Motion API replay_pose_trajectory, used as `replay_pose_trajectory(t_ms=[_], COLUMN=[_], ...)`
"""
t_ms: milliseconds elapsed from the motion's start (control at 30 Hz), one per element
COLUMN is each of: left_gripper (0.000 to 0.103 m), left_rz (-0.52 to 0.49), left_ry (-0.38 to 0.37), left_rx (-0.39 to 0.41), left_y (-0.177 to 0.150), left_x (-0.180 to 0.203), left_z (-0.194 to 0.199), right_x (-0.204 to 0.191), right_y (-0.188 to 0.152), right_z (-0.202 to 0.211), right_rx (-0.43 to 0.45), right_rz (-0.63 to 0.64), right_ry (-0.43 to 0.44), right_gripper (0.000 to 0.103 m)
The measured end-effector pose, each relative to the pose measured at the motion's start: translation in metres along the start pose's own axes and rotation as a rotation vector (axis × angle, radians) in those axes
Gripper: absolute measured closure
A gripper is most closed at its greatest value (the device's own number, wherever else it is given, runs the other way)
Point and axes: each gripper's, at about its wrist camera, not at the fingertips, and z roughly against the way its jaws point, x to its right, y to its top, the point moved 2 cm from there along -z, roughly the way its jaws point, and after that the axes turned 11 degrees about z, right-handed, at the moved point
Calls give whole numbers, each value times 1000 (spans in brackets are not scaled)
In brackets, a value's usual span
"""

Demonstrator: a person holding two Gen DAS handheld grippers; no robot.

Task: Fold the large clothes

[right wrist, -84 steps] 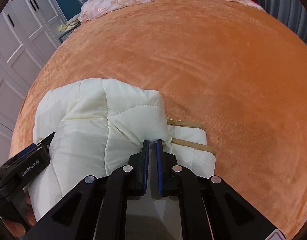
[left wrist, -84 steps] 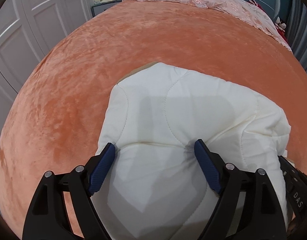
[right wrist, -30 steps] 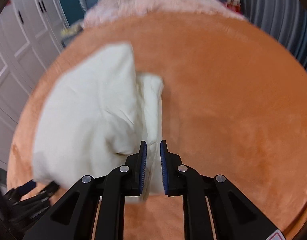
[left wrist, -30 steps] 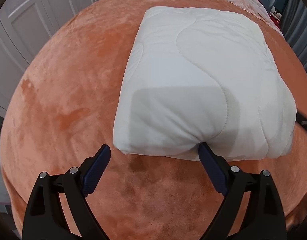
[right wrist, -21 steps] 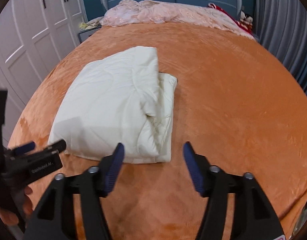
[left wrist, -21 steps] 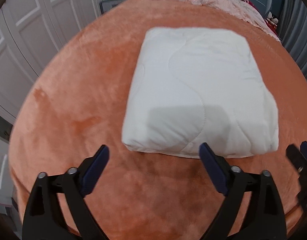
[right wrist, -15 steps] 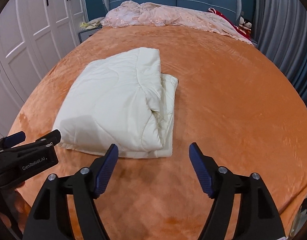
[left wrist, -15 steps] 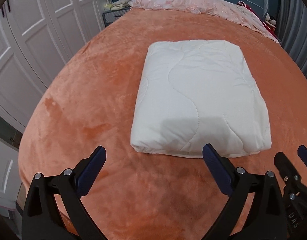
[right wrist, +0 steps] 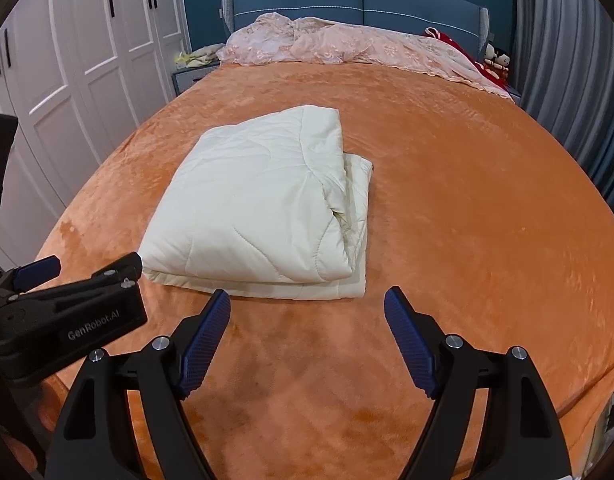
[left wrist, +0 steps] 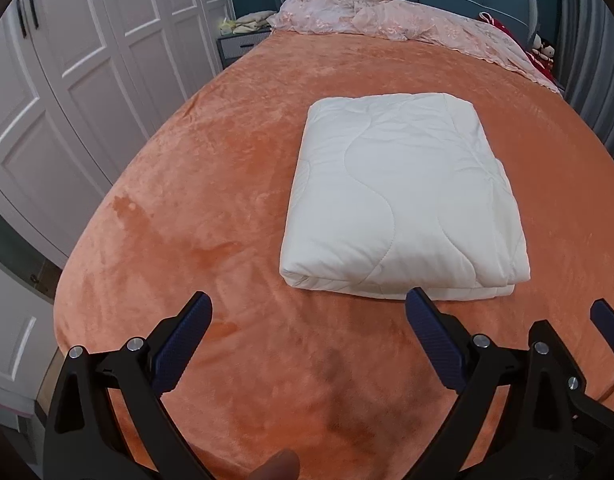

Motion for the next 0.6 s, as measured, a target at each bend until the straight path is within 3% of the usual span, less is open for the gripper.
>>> replay_pose_trajectory(t_ms=[600], left_gripper=[8], left_rz=[-35], left_ry=[27], left_rx=[46], left_y=[-7], left_x=[2], left_z=[12], right_x=[1], right_y=[-3], right_z=[10], right_rx=[14], right_rz=[-17], right_ry=[3], right_gripper=[26])
